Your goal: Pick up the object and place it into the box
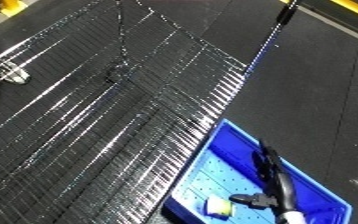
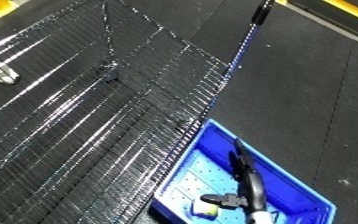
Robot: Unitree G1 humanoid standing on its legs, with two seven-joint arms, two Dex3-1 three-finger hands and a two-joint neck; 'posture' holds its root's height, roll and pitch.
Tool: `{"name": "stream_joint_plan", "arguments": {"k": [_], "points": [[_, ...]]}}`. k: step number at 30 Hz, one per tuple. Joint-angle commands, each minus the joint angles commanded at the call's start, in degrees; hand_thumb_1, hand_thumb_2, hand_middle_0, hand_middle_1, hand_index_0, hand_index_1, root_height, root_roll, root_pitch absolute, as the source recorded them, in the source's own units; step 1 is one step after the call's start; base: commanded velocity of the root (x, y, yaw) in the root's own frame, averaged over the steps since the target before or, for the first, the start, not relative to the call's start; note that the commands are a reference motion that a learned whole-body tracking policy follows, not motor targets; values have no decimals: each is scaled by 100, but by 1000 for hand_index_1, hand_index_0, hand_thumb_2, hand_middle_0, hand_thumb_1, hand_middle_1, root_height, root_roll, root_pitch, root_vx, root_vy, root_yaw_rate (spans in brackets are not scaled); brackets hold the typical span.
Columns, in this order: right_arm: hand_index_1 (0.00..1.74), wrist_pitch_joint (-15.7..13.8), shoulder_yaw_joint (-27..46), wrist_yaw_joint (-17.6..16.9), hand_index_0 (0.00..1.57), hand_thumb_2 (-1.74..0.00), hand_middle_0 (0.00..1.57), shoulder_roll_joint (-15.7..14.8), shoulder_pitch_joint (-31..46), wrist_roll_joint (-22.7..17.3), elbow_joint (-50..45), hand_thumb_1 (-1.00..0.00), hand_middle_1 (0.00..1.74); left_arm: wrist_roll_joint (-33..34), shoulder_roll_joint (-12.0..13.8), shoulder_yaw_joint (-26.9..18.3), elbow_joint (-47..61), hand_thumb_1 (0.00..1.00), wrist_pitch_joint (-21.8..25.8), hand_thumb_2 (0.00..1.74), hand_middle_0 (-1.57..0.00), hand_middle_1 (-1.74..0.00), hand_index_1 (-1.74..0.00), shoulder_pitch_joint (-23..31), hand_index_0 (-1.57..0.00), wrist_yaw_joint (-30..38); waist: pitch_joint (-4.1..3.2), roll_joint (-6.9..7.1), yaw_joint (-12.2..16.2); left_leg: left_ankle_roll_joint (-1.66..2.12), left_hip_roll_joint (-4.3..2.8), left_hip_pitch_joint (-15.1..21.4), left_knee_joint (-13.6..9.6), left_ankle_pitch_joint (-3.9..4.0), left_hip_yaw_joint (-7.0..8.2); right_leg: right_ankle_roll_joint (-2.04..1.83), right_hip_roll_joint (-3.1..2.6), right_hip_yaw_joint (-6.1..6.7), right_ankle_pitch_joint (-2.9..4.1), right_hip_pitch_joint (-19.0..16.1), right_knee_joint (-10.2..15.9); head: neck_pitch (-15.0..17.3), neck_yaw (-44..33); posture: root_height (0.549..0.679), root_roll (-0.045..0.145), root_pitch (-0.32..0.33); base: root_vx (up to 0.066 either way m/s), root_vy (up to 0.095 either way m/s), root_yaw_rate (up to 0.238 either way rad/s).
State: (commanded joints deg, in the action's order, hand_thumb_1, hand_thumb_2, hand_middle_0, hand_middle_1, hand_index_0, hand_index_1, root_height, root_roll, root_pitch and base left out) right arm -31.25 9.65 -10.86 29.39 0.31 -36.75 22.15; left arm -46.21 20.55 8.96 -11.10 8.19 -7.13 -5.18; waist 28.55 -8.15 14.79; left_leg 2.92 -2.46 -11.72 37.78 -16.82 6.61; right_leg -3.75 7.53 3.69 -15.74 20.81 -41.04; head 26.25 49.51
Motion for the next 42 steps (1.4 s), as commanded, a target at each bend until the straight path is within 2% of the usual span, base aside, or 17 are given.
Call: {"name": "stream_joint_plan", "arguments": {"k": [6,13,21,29,35,42], "points": [[0,212,-265,-82,0,0,0,-171,0,858,-1120,0,0,37,-55,-38,126,1000,-52,1740,-1570,-1740,-1740,60,-1570,155,-3,136,-73,-27,-7,-1,-40,-8,-40,13,-60,9,-10,-47,27,230,-673,650,110,-57,16,-10,19],[0,588,-472,280,0,0,0,-277,-201,1206,-1875,0,0,129,-117,-83,132,1000,-82,1740,-1570,-1740,-1740,64,-1570,225,-13,314,-298,-18,-6,-36,-57,42,-157,28,-86,-58,3,-168,98,526,-1580,651,103,-65,3,-34,76],[0,1002,-825,581,0,0,0,-387,-577,1391,-2184,0,0,314,-85,-175,132,1000,-299,1740,-1570,-1740,-1740,-14,-1570,162,-34,586,-729,-4,-7,-121,-4,74,-378,50,-54,-268,30,-381,152,812,-2506,653,91,-81,6,-96,169],[0,1430,-1063,792,0,0,0,-524,-812,1574,-2334,0,0,442,0,-372,75,1000,-533,1740,-1570,-1740,-1740,-51,-1570,111,-61,785,-1097,-7,-17,-257,162,101,-581,91,-100,-449,-9,-525,14,1142,-3337,651,76,-103,46,-87,194],[0,1653,-1223,801,0,0,0,-621,-863,1591,-2374,0,0,498,29,-438,68,1000,-574,1740,-1570,-1740,-1740,6,-1570,86,-80,869,-1297,-10,-1,-336,231,102,-687,89,-106,-560,-56,-558,-112,1270,-3829,649,68,-113,49,-46,165],[0,1651,-1323,660,0,0,0,-769,-785,1456,-2258,0,0,535,78,-462,124,1000,-639,1740,-1570,-1740,-1740,122,-1570,16,-66,942,-1453,-35,22,-413,355,48,-770,65,-83,-651,-89,-549,-268,1398,-4158,646,63,-123,45,-39,110]]}}
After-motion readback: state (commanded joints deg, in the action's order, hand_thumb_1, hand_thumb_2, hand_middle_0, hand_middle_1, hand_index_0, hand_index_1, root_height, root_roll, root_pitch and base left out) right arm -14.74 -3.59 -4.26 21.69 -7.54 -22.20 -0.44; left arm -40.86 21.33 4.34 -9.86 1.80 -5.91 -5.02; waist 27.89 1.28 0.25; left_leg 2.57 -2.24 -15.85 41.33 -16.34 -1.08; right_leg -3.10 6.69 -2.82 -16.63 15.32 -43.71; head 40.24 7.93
